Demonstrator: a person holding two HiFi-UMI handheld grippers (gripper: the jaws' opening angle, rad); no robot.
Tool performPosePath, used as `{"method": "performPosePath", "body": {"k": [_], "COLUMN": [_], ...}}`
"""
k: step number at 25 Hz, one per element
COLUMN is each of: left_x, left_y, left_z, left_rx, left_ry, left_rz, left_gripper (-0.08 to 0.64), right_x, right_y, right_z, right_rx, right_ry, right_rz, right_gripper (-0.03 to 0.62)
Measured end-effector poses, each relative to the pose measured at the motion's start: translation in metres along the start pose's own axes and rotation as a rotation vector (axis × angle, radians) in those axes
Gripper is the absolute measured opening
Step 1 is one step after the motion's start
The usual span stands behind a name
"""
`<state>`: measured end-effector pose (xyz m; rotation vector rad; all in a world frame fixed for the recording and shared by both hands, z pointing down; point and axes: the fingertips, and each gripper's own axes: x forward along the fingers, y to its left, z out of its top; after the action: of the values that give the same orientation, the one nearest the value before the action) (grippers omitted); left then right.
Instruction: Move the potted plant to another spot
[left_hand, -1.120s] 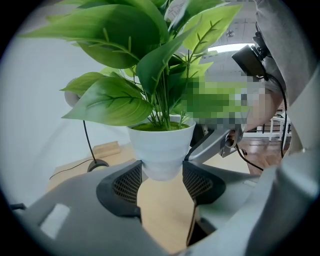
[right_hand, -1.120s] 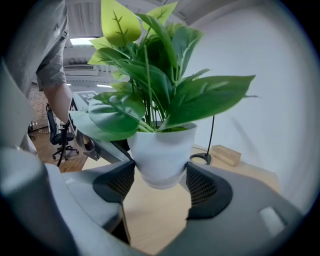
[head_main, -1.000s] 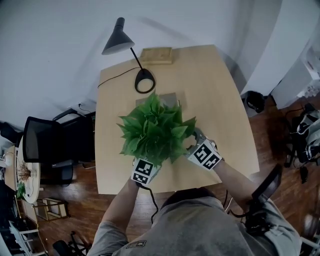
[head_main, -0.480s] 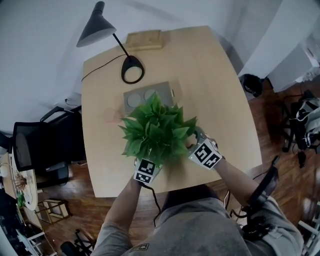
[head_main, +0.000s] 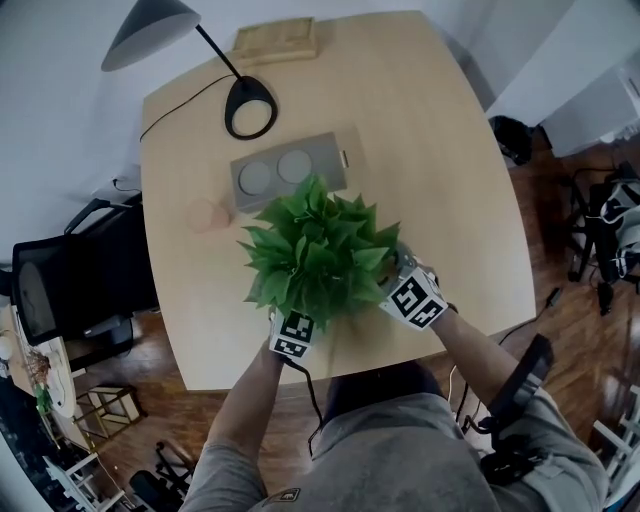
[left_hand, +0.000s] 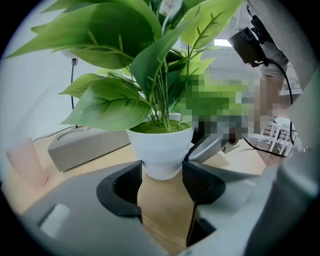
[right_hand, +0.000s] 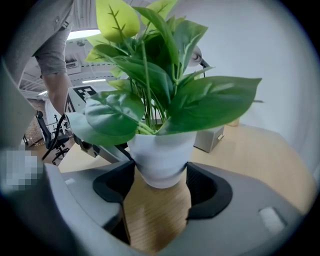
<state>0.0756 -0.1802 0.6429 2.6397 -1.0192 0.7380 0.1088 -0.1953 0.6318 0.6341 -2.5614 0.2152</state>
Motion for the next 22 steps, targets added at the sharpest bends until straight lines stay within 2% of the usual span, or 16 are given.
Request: {"method": "performPosePath", "body": {"k": [7,22], "left_x": [-0.0017,-0.0007], "left_y": [0.0079,0.0075], "left_z": [0.0019,-0.0008], "left_rx": [0.042,0.034], "left_ry": [0.007,-0.009], "left_rz": [0.027,0.041], "left_gripper": [0.245,0.236], "right_x": [0.0068,0.008], "right_y": [0.0028,0.0027], "right_z": [-0.0057,-0.0082], "right_rx": [0.014,0.012], "right_ry": [-0.003,-0.013], "right_rz": [-0.006,-0.01], "right_gripper": [0.333,0.33]}}
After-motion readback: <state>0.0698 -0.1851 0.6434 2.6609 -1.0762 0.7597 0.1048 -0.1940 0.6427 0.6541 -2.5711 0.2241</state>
